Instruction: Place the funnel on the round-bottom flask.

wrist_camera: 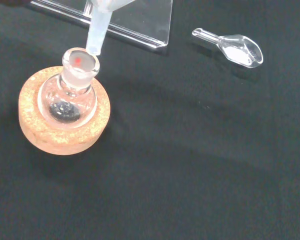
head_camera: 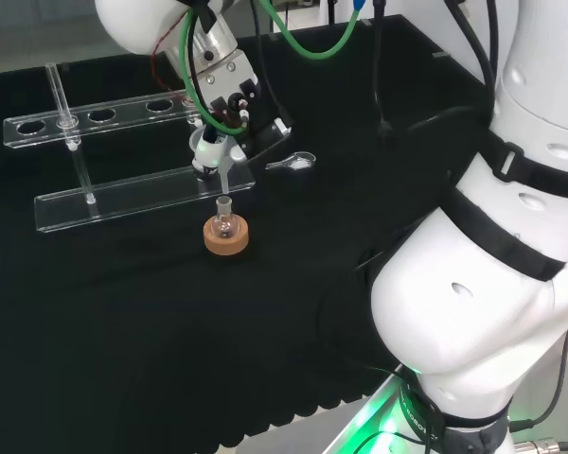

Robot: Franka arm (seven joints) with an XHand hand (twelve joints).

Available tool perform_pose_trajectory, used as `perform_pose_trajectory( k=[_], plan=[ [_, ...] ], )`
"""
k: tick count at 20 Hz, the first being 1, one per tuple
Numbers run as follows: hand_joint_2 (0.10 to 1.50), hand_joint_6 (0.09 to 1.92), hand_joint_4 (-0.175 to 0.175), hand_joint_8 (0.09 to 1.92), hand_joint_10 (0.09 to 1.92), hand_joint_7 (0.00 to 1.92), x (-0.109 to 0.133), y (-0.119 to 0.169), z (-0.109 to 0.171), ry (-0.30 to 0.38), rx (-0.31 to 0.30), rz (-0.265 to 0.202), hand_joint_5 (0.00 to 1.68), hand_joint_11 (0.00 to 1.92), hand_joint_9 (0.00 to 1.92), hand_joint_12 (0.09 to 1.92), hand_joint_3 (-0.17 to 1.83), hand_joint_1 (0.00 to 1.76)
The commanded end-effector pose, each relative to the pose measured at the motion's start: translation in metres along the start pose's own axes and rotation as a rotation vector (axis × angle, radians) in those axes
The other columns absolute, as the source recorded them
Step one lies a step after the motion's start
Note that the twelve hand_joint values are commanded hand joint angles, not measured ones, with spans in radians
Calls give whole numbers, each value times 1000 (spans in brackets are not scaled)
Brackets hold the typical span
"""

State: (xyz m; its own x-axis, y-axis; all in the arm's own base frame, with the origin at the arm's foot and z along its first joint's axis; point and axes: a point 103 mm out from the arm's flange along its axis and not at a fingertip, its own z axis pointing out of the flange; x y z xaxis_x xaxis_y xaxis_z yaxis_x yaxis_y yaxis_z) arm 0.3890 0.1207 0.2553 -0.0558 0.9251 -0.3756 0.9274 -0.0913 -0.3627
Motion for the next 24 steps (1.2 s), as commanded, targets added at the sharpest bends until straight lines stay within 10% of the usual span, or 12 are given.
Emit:
perform_pose_trajectory(
  k=[1, 24],
  plan=[
    [853, 238, -49, 746, 622, 678, 0, 3, 3, 12, -9, -6, 612, 520, 959, 1274, 476, 664],
    [857, 271, -51, 759, 628, 664, 13, 15, 22, 9, 11, -16, 614, 522, 952, 1271, 477, 672]
  ],
)
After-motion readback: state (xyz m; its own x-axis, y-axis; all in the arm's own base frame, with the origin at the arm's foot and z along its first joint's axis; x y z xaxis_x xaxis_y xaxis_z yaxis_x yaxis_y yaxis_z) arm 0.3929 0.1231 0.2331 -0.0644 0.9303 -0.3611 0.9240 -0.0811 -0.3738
